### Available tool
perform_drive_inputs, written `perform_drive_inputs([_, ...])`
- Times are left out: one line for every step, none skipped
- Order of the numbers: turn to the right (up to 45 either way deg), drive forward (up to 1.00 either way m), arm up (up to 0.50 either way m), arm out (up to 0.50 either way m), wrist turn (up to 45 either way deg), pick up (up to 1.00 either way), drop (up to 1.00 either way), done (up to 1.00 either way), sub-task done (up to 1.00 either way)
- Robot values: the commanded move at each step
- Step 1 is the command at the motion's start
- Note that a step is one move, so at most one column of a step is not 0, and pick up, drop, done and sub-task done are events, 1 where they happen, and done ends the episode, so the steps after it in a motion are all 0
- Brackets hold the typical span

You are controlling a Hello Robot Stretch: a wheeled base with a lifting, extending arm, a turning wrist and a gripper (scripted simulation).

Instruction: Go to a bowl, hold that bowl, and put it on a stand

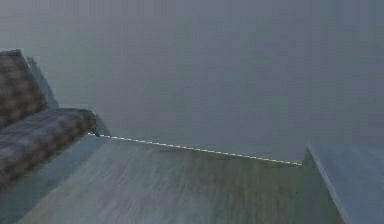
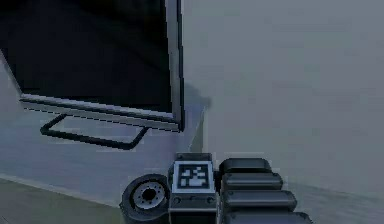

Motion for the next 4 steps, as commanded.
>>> perform_drive_inputs([3.0, 0.0, 0.0, 0.0, 0.0, 0.0, 0.0, 0.0, 0.0])
perform_drive_inputs([27.0, 0.0, 0.0, 0.0, 0.0, 0.0, 0.0, 0.0, 0.0])
perform_drive_inputs([0.0, 0.15, 0.0, 0.0, 0.0, 0.0, 0.0, 0.0, 0.0])
perform_drive_inputs([45.0, 0.0, 0.0, 0.0, 0.0, 0.0, 0.0, 0.0, 0.0])
